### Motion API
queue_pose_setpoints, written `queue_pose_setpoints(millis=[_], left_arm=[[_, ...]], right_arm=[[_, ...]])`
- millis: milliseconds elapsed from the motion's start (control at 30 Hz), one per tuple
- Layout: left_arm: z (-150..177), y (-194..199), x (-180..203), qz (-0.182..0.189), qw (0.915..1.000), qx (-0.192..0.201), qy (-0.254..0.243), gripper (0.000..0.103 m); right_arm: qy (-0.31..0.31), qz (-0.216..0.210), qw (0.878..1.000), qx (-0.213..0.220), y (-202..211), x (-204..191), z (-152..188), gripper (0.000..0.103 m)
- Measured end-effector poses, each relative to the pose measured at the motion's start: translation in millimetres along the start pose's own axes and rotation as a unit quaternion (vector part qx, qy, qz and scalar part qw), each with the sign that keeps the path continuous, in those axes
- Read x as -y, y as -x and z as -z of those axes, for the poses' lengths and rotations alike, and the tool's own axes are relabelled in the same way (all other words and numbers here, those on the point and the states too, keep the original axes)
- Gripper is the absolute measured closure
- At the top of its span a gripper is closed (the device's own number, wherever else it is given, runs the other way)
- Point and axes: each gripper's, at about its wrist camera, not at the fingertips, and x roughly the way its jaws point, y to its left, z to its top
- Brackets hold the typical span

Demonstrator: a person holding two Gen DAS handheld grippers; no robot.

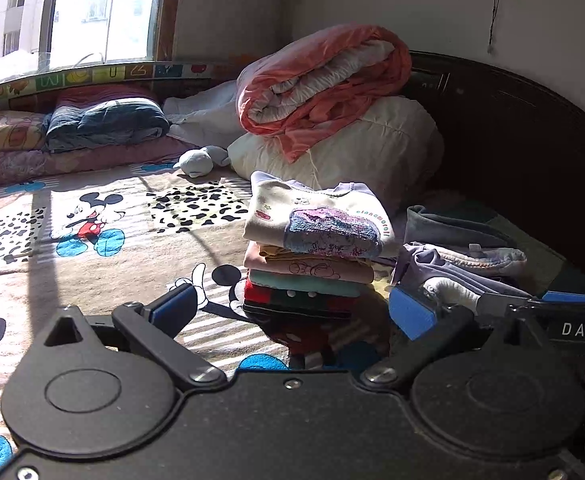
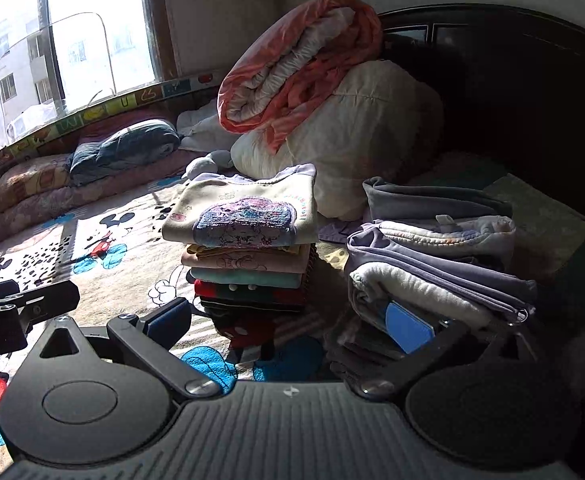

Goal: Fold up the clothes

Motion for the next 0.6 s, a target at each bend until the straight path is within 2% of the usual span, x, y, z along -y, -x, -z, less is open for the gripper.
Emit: queue_pose_setpoints(millis=[133,233,600], left_arm=[[2,7,13,-0.027,0.9990,0.009,-0.033,0.000],[2,10,16,-0.027,0.9992,-0.002,-0.028,0.000],[4,28,22,-0.027,0.9996,0.003,-0.012,0.000]], right_arm=[[0.006,0.007,1.000,0.000,5,-1,3,0.000],[0.007,0.012,1.000,0.004,11,0,5,0.000],[0.014,0.016,1.000,0.010,29,-1,11,0.000]])
